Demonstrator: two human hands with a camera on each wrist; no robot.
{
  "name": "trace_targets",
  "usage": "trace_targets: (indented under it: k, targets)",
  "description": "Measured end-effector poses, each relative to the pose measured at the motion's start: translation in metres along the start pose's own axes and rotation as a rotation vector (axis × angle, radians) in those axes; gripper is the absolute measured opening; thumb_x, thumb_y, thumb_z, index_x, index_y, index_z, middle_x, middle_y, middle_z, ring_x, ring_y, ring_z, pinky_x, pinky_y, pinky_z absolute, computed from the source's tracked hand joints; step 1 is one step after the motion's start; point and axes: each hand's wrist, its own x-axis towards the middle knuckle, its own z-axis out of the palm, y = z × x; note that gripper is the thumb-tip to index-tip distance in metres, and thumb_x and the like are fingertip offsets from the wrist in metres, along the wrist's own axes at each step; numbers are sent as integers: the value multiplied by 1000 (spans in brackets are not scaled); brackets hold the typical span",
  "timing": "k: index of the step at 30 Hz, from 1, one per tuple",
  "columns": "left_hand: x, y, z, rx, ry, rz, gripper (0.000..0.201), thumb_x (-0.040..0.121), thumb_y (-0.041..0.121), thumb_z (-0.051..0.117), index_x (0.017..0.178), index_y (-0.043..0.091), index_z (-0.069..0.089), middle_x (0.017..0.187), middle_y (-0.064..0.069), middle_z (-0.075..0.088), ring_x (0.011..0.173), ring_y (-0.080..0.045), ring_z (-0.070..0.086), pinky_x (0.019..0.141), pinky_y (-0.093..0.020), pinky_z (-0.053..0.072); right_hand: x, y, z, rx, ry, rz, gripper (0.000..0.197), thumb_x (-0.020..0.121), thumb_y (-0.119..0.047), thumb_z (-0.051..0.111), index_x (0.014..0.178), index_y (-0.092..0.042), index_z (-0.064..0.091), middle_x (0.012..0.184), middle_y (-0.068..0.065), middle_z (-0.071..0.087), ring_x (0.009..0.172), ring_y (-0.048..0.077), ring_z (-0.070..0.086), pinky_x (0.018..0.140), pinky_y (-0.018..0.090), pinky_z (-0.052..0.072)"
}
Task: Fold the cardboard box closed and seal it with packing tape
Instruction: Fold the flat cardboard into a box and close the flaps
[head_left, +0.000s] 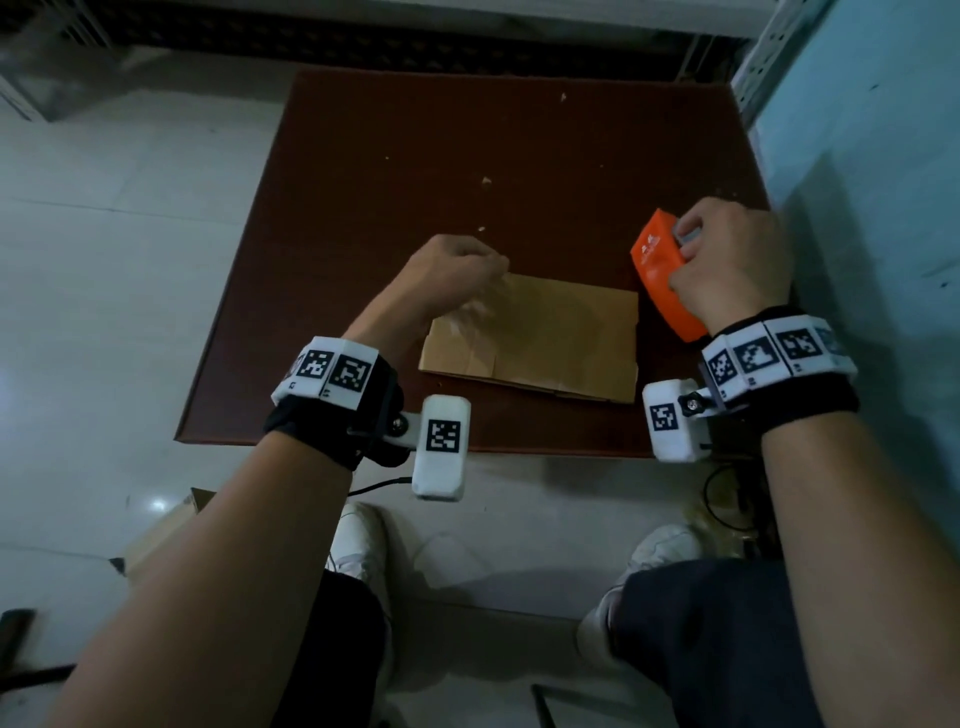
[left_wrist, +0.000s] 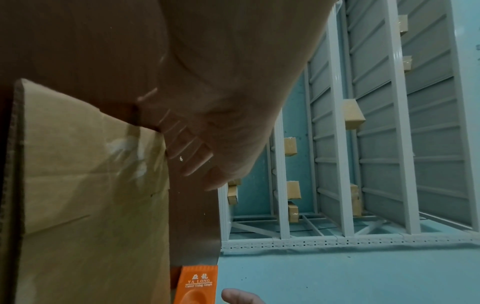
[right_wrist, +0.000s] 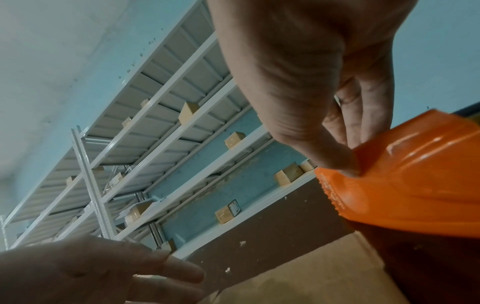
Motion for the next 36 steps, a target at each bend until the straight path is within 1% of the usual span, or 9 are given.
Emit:
trace_targets:
  k: [3, 6, 11, 16, 19, 23, 27, 33, 36]
  targets:
    - [5, 0, -7, 4, 88, -25, 36, 99, 43, 60, 128, 23, 69, 129, 2, 61, 112, -14, 56, 76, -25, 44, 1, -11, -1, -7, 17, -23, 54, 82, -19, 81, 129, -19, 55, 133, 11, 61, 126, 36, 57, 99, 58, 51]
    - [12, -3, -15, -49, 160, -81, 43, 97, 47, 60, 129, 19, 66, 130, -3, 63, 118, -21, 59, 96, -38, 50, -6, -26, -4, 43, 64, -99, 48, 91, -27, 71, 133, -19, 51, 132, 9, 59, 124, 31, 56, 96, 49, 51]
    - [17, -10, -19, -52, 173, -174, 55, 93, 52, 62, 135, 17, 59, 131, -5, 62, 119, -24, 59, 103, -47, 50, -13, -42, 6, -78, -161, -55, 42, 95, -44, 63, 126, -16, 58, 110, 8, 62, 94, 24, 59, 71, 36, 43]
    - [18, -11, -21, -22, 195, -196, 41, 92, 54, 60, 104, 15, 66, 110, -7, 70, 100, -23, 68, 93, -46, 58, -10, -40, 17, -54, -319, 44, 42, 97, -46, 60, 116, -8, 59, 76, 4, 45, 60, 16, 41, 55, 30, 34]
    - [17, -11, -22, -15, 186, -203, 35, 94, 52, 60, 94, 17, 61, 106, -5, 68, 101, -24, 67, 94, -47, 58, -8, -42, 22, 4, -367, 59, 49, 95, -50, 61, 126, -14, 54, 78, 2, 46, 63, 17, 45, 53, 30, 33]
    - [15, -10, -27, -112, 228, -222, 57, 92, 51, 63, 131, 10, 56, 124, -5, 59, 114, -25, 61, 100, -47, 54, -4, -47, 15, 196, -315, -14, 47, 93, -49, 61, 128, -18, 53, 101, 0, 55, 84, 17, 53, 63, 30, 39]
    - [14, -10, -31, -273, 277, -209, 84, 77, 62, 68, 140, 9, 52, 130, -10, 64, 111, -27, 67, 96, -46, 57, -9, -54, 9, 508, -217, -59, 41, 98, -30, 60, 136, -21, 48, 87, -12, 50, 70, 2, 49, 57, 21, 40]
    - [12, -2, -34, -608, 302, -95, 43, 97, 42, 63, 126, 10, 65, 111, -2, 73, 107, -19, 70, 87, -33, 56, -17, -68, 9, 1016, -130, 9, 38, 104, -19, 52, 141, -21, 43, 94, -19, 46, 74, -6, 48, 59, 7, 44]
    - [15, 0, -34, -626, 344, 4, 47, 94, 45, 65, 125, 9, 67, 113, -4, 74, 110, -18, 70, 100, -40, 55, -20, -77, 9, 1136, -125, 20, 35, 104, -24, 50, 138, -21, 49, 111, -19, 50, 98, -4, 50, 77, 16, 41]
